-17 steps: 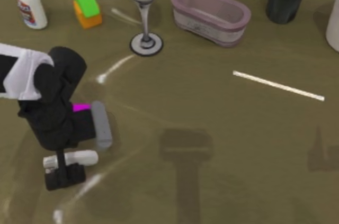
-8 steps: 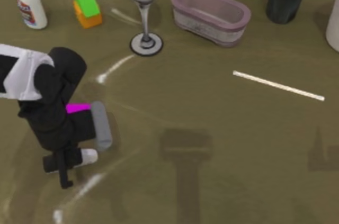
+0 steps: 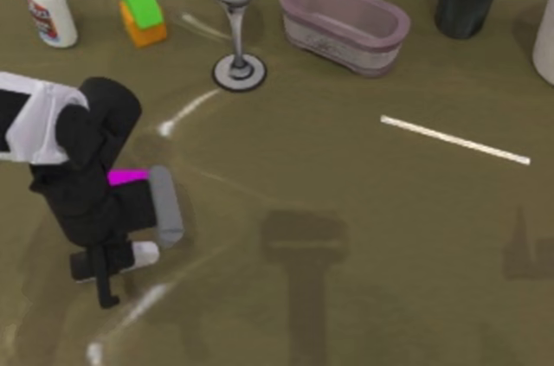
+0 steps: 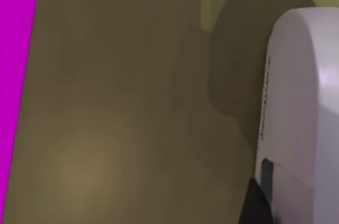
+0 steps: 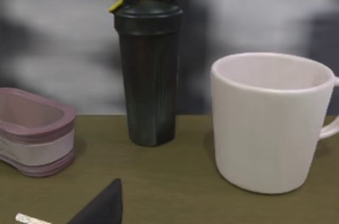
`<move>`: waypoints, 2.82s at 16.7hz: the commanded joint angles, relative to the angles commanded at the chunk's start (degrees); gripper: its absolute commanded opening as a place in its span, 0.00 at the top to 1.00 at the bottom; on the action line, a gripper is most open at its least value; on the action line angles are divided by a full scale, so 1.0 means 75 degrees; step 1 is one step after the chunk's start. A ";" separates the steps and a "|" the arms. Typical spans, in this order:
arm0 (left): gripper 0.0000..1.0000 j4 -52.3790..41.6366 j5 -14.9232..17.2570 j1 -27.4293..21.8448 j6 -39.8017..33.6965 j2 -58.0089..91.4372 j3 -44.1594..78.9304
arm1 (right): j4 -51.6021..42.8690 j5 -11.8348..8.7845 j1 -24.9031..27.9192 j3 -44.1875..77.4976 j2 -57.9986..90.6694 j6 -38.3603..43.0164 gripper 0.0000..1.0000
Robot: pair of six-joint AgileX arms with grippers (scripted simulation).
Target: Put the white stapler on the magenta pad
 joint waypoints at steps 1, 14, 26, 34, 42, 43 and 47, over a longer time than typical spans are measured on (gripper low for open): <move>1.00 0.0000 0.0000 0.0000 0.0000 0.0000 0.0000 | 0.0000 0.0000 0.0000 0.0000 0.0000 0.0000 0.00; 1.00 -0.3008 -0.0006 0.0111 -0.0040 -0.1310 0.1678 | 0.0000 0.0000 0.0000 0.0000 0.0000 0.0000 0.00; 1.00 -0.3313 -0.0004 0.0047 -0.1658 -0.0880 0.2342 | 0.0000 0.0000 0.0000 0.0000 0.0000 0.0000 0.00; 1.00 -0.4024 -0.0002 0.0198 -0.7611 0.0386 0.3838 | 0.0000 0.0000 0.0000 0.0000 0.0000 0.0000 0.00; 1.00 -0.4640 -0.0009 0.0421 -1.5414 0.1468 0.5139 | 0.0000 0.0000 0.0000 0.0000 0.0000 0.0000 0.00; 1.00 -0.4674 -0.0009 0.0452 -1.6302 0.1543 0.5278 | 0.0000 0.0000 0.0000 0.0000 0.0000 0.0000 0.00; 1.00 -0.4661 -0.0005 0.0589 -1.9193 0.1624 0.5719 | 0.0000 0.0000 0.0000 0.0000 0.0000 0.0000 0.00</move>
